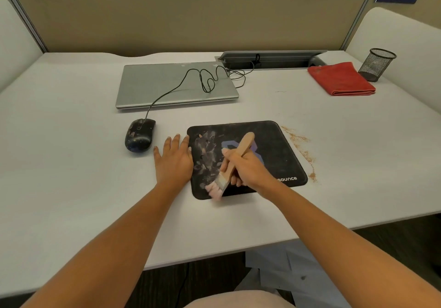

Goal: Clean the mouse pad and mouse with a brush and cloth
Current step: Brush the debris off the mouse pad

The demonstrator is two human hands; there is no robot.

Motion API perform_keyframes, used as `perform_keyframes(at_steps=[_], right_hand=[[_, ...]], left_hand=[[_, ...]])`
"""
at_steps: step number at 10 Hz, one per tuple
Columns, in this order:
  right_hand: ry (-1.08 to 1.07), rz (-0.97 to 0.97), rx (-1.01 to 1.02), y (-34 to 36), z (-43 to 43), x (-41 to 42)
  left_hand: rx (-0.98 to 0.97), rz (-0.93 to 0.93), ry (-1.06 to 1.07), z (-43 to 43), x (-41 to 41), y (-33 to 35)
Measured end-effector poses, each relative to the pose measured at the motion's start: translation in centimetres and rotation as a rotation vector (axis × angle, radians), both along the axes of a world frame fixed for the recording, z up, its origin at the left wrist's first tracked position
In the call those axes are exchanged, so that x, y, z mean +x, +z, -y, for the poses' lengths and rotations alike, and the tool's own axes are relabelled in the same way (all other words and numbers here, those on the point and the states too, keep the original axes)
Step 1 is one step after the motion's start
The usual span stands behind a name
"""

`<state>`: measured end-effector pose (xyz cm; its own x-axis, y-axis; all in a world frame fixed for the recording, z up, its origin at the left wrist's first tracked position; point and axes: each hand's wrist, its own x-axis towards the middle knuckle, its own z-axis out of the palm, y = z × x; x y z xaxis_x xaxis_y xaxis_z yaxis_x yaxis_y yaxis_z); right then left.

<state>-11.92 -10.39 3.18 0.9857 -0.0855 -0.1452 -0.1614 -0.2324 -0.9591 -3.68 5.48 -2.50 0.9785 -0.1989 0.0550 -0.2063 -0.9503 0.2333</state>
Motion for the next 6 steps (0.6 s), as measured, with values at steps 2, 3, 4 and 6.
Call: perform_keyframes(at_steps=[2, 3, 4, 6], right_hand=[[-0.18, 0.007, -0.027, -0.1, 2.0, 0.1], [0.003, -0.116, -0.128, 0.5, 2.5, -0.1], [-0.158, -0.049, -0.096, 0.9, 3.2, 0.0], [-0.138, -0.163, -0.559, 1.8, 5.8, -0.6]], left_hand=[[0.008, -0.007, -0.001, -0.1, 0.0, -0.1], [0.005, -0.009, -0.006, -0.1, 0.0, 0.0], [0.004, -0.007, -0.007, -0.1, -0.1, 0.0], [0.006, -0.005, -0.009, -0.1, 0.0, -0.1]])
